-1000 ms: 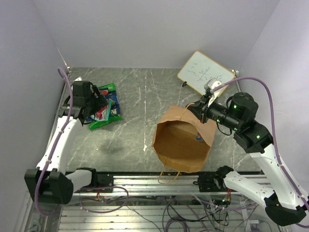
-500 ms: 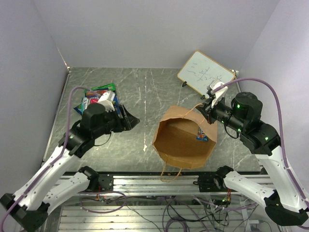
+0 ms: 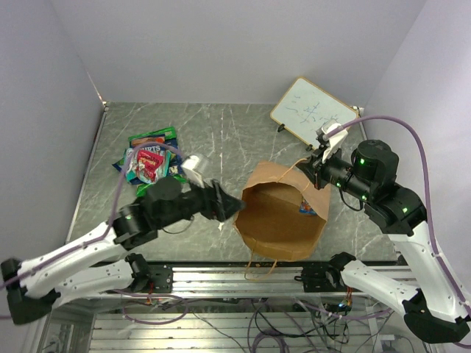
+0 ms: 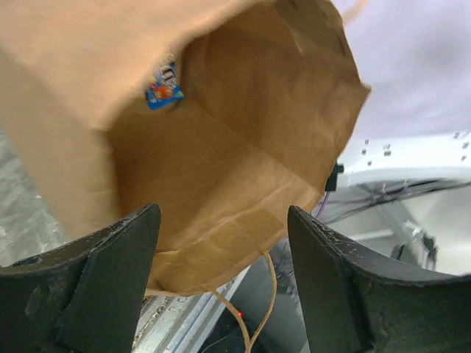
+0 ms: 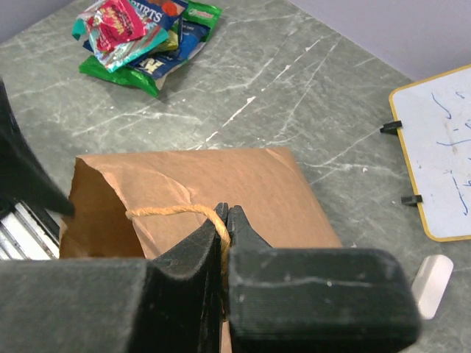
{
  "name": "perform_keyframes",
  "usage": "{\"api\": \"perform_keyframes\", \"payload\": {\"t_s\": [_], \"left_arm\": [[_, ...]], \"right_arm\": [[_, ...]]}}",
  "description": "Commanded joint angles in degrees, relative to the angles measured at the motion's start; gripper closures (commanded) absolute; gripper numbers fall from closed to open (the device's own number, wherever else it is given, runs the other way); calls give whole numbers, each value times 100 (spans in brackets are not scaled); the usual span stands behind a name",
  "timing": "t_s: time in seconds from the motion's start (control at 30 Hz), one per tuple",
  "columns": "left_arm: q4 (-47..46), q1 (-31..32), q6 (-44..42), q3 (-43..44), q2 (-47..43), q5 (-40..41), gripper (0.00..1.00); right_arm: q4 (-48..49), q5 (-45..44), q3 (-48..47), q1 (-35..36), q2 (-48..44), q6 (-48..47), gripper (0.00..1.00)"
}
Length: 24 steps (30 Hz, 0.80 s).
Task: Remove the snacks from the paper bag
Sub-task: Take out the snack from the paper bag.
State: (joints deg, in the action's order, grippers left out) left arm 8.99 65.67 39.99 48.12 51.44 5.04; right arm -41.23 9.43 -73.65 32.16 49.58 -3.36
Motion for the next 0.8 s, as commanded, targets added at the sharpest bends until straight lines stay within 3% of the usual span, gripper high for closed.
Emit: {"api": "perform_keyframes", "payload": {"t_s": [0.0,0.1,0.27,0.6,0.67,0.77], "left_arm": [[-1046,1065,-844,403,808,1241,22],[-1320,1476,-1255,644,1582,1662,29],[-2177,1519,-1811,717,2774,1878,48],[-3538,1519,-2165,981,4678,2156,55],[-3611,1519,-2175,1128,5031,2276,52],[-3826,1519,-2184,1343,5476,2439,35]], "right_arm": [[146,-20,-298,23,113,278,100],[179,6,-334,23,143,378,100],[263,-60,-318,18,105,555,100],[-75,-77,-473,23,97,581,100],[-98,-50,-512,18,131,573,100],[-210,1,-611,19,216,568,100]]}}
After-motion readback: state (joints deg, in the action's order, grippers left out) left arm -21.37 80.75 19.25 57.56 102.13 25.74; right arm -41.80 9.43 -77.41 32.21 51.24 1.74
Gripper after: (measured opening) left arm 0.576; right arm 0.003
